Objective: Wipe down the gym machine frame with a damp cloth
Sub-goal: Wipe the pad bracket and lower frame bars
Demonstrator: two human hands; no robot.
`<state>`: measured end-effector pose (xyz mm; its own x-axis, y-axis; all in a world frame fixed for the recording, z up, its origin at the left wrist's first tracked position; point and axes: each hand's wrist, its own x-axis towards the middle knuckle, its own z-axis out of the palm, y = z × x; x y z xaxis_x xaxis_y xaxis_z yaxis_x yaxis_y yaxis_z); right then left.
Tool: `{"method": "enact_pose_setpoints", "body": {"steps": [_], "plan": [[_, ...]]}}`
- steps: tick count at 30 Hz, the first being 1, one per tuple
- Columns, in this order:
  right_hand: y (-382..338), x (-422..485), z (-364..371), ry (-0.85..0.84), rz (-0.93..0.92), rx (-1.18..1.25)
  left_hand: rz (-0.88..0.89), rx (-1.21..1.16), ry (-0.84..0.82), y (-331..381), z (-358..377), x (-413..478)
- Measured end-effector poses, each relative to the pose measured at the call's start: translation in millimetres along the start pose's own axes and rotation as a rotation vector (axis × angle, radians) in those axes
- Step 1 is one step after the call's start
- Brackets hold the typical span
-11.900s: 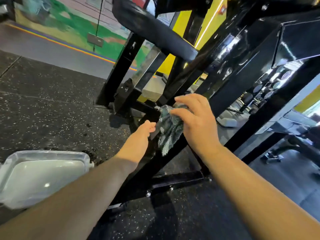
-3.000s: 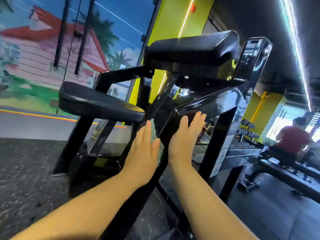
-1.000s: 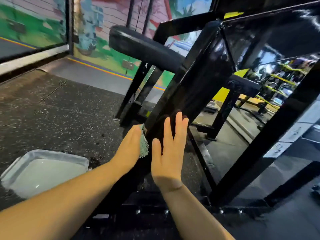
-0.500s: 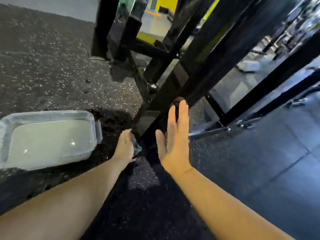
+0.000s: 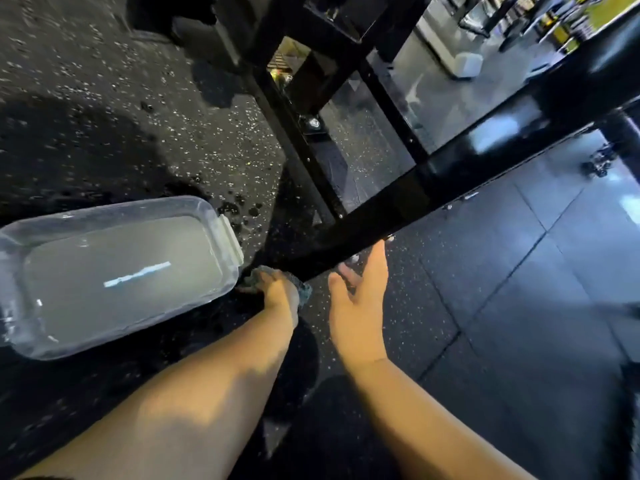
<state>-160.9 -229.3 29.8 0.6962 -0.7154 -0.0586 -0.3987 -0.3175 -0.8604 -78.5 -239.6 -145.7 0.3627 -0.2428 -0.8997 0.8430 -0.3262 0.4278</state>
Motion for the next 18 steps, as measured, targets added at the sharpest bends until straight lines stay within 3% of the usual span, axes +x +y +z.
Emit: {"method": "enact_pose_setpoints", "body": {"steps": [1,3,5,6,10,14,18], "plan": [[-0.1,-3.5,4.2,0.005,0.081,0.003,0.004,0.023,0.004,4.0,-9.8,-9.1],[0.4,-7.7,10.4,0.03,0.247,0.056,0.209,0.388,-0.018,11.9,-21.2,-36.7],[-4.5,-11.7,17.9,0.064,0.342,0.086,0.085,0.05,-0.029,27.8,-36.8,-67.9],[-8.0,-14.4,20.1,0.084,0.345,0.06,0.026,-0.049,-0.114,32.0,-43.3,-86.3],[-32.7,-13.8,28.9,0.183,0.259,0.083,0.166,0.047,-0.316,82.1,-77.7,-139.4],[-68.9,12.8,60.7,-0.084,0.329,0.214,0.327,0.348,-0.354,145.6,-156.7,-167.4],[-91.2,32.2,122.0,-0.394,0.482,0.259,0.207,0.309,-0.338,147.6,-221.6,-143.1]]}}
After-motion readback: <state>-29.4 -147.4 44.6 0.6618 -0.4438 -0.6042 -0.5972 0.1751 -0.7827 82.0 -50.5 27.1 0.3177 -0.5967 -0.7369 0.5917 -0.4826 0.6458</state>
